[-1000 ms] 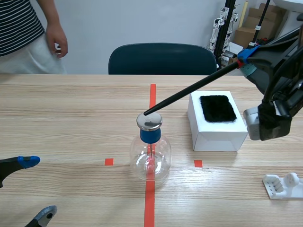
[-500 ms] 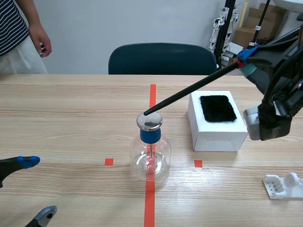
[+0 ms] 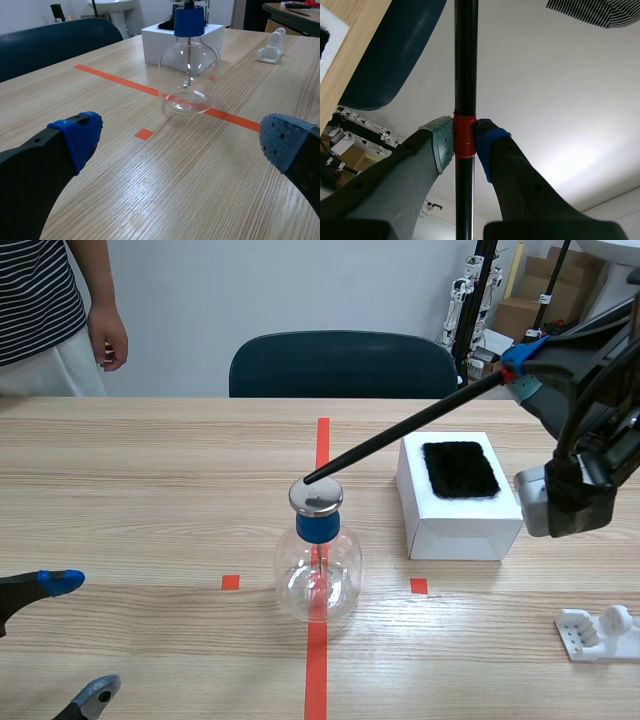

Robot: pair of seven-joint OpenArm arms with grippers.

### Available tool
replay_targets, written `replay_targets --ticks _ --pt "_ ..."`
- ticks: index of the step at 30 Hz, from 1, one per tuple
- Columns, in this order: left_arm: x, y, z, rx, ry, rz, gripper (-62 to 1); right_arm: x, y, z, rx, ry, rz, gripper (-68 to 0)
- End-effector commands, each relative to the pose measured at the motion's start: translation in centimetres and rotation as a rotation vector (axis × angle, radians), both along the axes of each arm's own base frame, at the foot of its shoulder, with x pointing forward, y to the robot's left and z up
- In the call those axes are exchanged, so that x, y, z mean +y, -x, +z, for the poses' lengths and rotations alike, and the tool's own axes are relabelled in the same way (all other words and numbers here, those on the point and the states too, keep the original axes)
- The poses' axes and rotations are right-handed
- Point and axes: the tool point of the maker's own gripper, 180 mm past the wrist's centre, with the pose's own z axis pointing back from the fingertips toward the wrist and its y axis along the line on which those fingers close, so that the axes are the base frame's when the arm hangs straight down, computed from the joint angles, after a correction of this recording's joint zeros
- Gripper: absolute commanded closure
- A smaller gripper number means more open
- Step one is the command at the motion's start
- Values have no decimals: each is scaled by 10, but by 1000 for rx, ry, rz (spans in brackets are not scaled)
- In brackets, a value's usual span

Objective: Do the electroscope experiment. hold the rod still at the electroscope

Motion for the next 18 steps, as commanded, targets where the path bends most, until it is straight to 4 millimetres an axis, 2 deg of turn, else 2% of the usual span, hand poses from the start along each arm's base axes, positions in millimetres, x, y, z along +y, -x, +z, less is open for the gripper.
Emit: replay_targets --ticks 1,7,13,18 --pt "3 -3 15 -53 37 1 -623 -2 -4 8 -31 8 3 -53" --pt "3 -3 15 -53 37 1 -623 0 -6 14 -34 -1 16 -53" --pt "3 -3 15 -53 37 1 -623 1 -14 49 -43 -99 28 -53" --pt "3 -3 15 -53 37 1 -623 -11 -22 76 -43 -169 -10 -53"
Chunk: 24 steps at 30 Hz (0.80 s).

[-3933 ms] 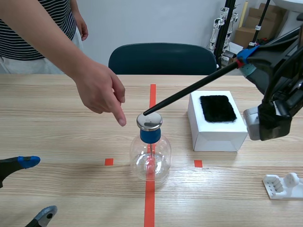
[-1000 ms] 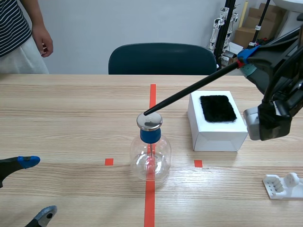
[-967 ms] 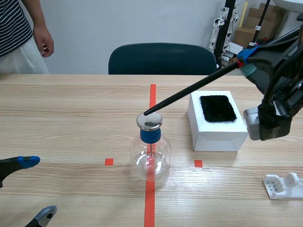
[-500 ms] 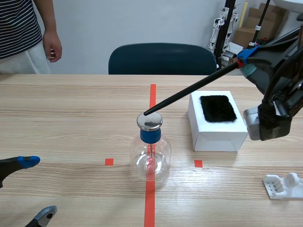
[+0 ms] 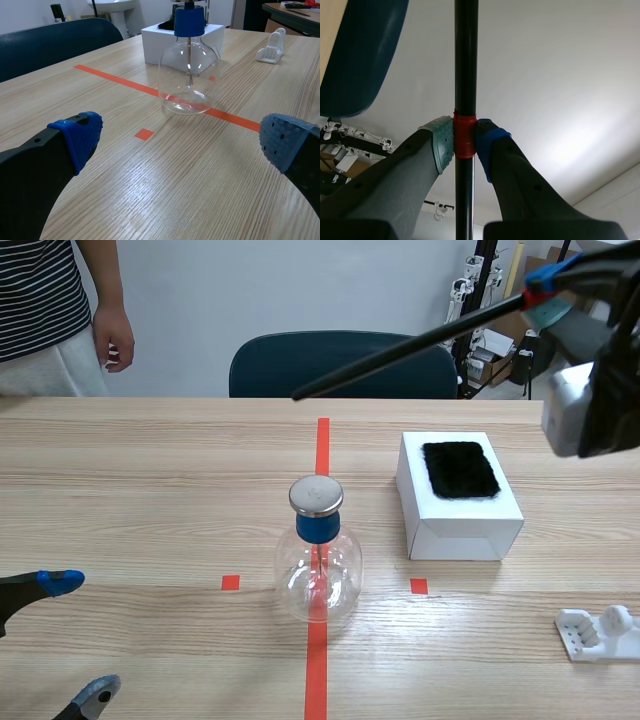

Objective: Do the electroscope experiment. hold the rod still at the electroscope

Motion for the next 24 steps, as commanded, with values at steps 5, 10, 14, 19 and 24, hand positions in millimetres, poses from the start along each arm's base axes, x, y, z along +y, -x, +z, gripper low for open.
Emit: replay_targets --ticks 5,10,14,19,24 --pt "3 -3 15 -53 37 1 -623 -18 -13 48 -81 -140 -60 -53" --pt "3 -3 15 -53 37 1 -623 -32 -21 57 -66 -218 -129 -53" --pt "3 -3 15 -52 37 1 -623 -43 -26 57 -49 -255 -178 -53" --pt "3 -3 15 -52 36 1 -623 -57 -32 54 -31 -287 -219 -53" --pt "3 -3 15 -52 36 1 -623 -63 -33 54 -10 -348 -220 -53"
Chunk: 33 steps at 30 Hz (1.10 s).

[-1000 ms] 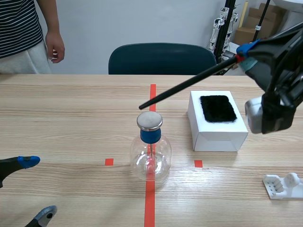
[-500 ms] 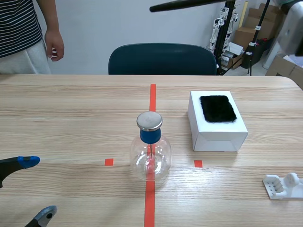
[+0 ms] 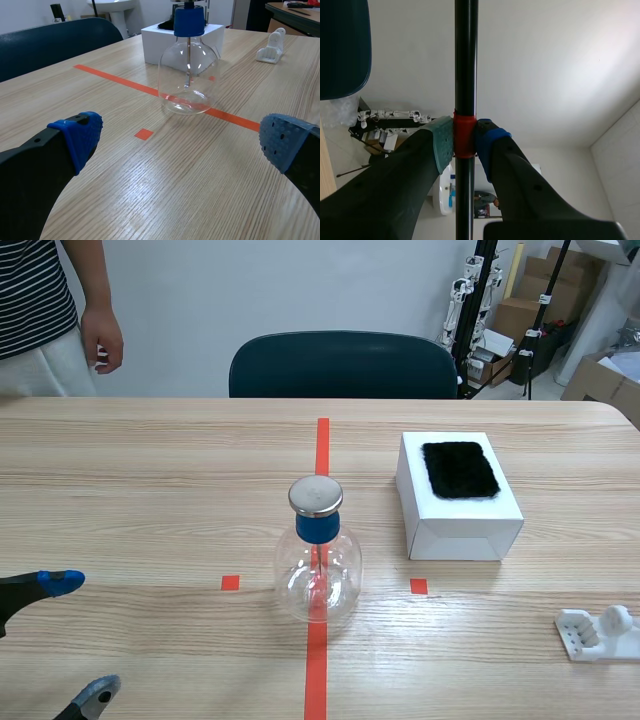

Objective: Do the electroscope experiment. hold the rod still at the electroscope

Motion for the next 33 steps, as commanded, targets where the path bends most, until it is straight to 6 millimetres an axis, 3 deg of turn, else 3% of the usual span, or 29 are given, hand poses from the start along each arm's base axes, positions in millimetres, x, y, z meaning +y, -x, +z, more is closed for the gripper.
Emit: replay_targets --ticks 1,11,15,25,33 --pt "3 -3 15 -52 37 1 -623 -3 -3 18 -58 -24 -3 -53" --pt "3 -3 15 -52 37 1 -623 -30 -15 26 -130 -157 -121 -53" --pt "3 -3 15 -53 37 2 -623 -43 -13 16 -115 -181 -167 -53" --pt "3 -3 15 -53 37 2 -623 -54 16 -9 -74 -189 -193 -53" --pt "3 -3 15 -53 37 2 -623 -51 57 -31 -114 -180 -170 -53"
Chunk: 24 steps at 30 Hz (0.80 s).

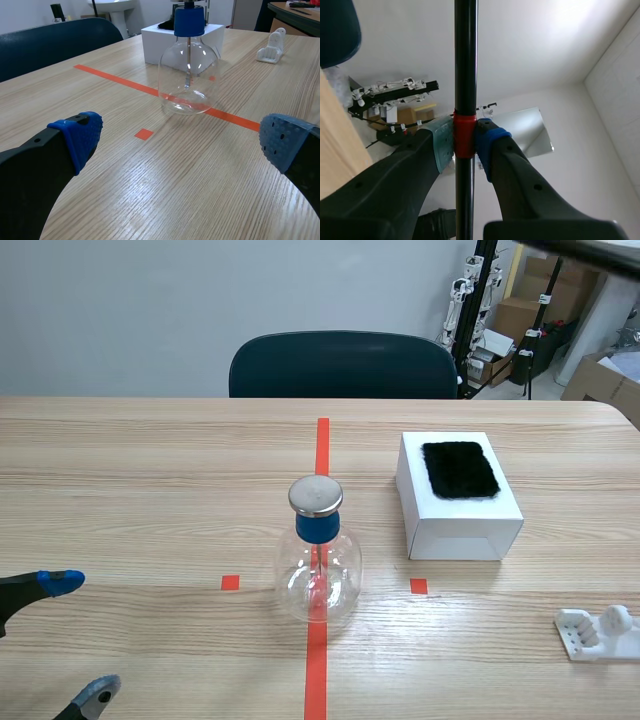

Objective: Do the electroscope experiment. hold the rod still at the electroscope

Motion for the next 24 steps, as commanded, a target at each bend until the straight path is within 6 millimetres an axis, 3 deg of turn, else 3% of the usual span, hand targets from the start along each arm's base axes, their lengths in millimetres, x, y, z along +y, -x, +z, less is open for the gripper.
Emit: replay_targets --ticks 1,9,24 --pt "3 -3 15 -53 37 2 -623 3 2 8 -31 0 16 -53" --pt "3 -3 15 -53 37 2 -623 13 27 -12 -6 -26 51 -53" --pt "3 -3 15 -53 37 1 -623 11 31 -14 -13 -70 27 -53"
